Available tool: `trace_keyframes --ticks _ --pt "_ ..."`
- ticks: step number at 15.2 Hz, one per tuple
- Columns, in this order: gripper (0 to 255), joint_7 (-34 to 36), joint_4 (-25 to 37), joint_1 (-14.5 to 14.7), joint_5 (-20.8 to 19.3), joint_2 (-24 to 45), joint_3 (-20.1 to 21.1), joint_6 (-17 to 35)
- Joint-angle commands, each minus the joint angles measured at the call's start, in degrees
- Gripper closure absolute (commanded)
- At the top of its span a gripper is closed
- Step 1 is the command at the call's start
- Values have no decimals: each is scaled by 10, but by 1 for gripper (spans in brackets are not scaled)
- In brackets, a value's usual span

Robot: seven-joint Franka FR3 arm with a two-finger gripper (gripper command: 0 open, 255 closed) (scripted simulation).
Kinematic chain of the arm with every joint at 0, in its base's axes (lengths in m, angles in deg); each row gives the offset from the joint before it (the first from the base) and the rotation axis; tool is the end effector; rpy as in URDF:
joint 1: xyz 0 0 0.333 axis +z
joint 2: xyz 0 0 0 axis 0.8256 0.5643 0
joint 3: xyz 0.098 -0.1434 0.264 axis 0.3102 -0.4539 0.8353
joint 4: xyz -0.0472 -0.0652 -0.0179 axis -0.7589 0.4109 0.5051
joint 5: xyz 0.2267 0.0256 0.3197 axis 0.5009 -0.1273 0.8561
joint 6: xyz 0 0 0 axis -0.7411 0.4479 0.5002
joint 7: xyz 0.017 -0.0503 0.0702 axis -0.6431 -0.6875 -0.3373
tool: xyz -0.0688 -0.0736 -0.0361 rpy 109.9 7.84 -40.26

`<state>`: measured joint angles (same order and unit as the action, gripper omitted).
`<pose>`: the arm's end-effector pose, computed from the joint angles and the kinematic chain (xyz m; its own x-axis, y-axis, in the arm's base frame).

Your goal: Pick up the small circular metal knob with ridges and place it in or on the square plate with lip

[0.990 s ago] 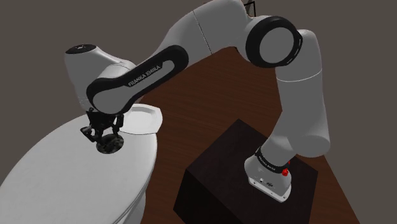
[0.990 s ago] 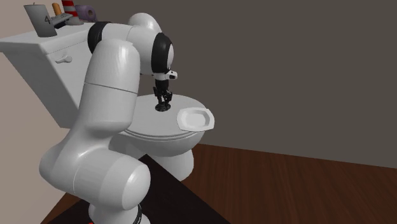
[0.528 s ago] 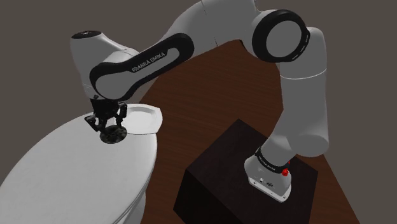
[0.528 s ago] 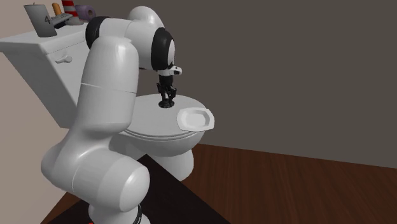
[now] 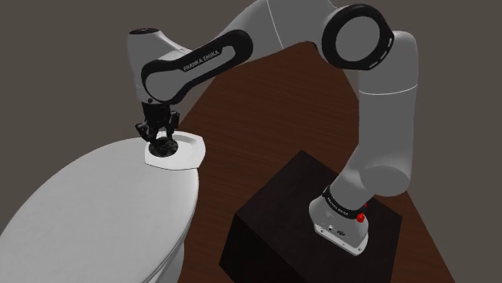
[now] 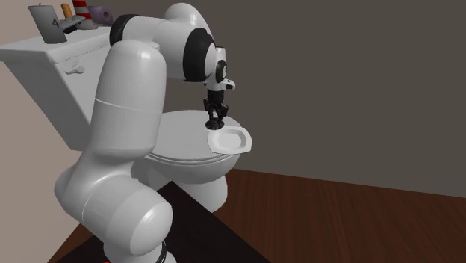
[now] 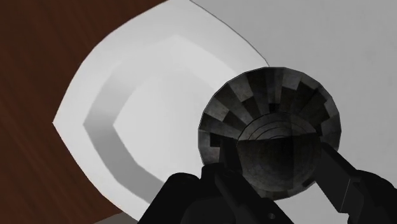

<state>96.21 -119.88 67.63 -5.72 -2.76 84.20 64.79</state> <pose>0.5887 0.3031 0.2865 0.9963 0.0373 -0.0771 0.0372 -0.9993 -0.0025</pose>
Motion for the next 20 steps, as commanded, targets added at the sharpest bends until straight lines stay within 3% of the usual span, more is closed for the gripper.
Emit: trace_keyframes --ticks 1,5,20 --pt "255 -24 -2 -18 3 -5 -4 -3" --pt "255 -70 3 -53 6 -7 -15 -9" --pt "255 -60 -9 -43 -14 64 -29 72"
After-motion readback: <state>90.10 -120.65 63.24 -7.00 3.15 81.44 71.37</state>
